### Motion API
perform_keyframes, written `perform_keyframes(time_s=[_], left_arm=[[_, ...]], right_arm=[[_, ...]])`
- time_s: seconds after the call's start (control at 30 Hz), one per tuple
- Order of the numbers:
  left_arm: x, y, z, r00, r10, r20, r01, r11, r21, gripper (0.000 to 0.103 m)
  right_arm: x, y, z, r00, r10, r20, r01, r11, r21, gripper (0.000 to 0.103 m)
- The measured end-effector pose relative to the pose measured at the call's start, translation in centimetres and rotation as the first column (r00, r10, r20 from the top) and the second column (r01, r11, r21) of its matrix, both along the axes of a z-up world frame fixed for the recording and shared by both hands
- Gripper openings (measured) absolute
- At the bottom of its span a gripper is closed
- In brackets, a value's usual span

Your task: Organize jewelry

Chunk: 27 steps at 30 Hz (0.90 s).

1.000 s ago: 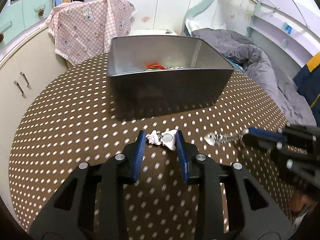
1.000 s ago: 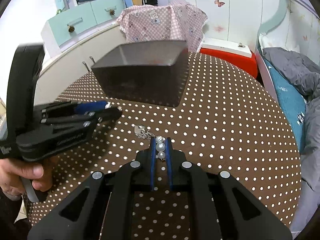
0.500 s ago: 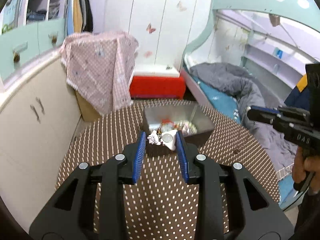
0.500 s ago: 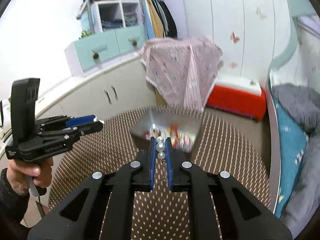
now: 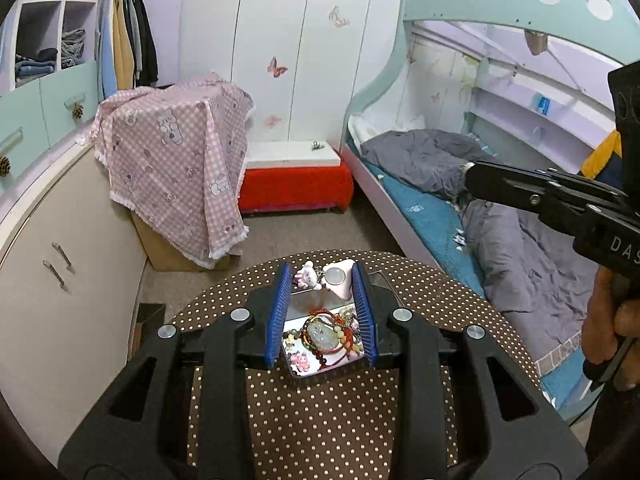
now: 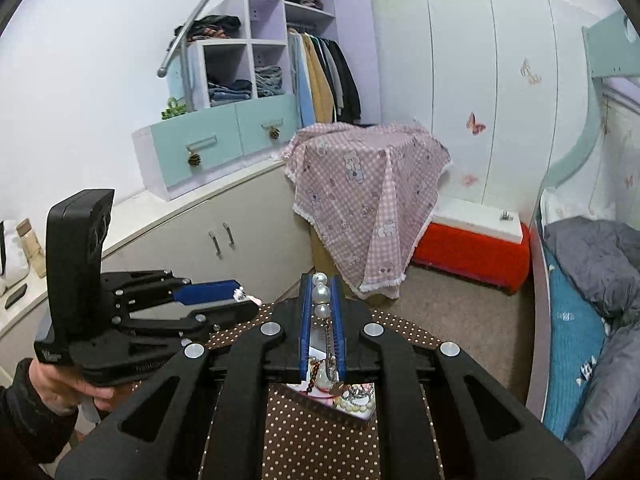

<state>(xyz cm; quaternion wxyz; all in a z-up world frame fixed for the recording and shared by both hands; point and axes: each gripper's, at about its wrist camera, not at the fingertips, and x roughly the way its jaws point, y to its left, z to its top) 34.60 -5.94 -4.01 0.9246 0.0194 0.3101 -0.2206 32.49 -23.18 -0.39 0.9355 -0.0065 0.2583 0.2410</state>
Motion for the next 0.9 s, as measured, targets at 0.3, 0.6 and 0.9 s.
perform_keyframes(time_s=[0.3,0.6,0.9], left_arm=[[3.1,-1.8,-2.4,0.997,0.020,-0.073,-0.016,0.999,0.052,0.080],[2.0,0.5,-1.5,0.987,0.161,-0.010,-0.160,0.985,0.058,0.094],[-2.5,2.7,1.7,0.957,0.267,0.111,-0.274,0.960,0.051,0.095]], right_arm=[[3.9,0.0,-3.8,0.991,-0.046,-0.122,0.047,0.999,0.012,0.015],[3.3,-3.1,-4.3,0.972,-0.174,-0.155,0.190,0.977,0.093,0.095],[0.3,-2.5,-2.2,0.970,-0.214,-0.114,0.225,0.970,0.094,0.095]])
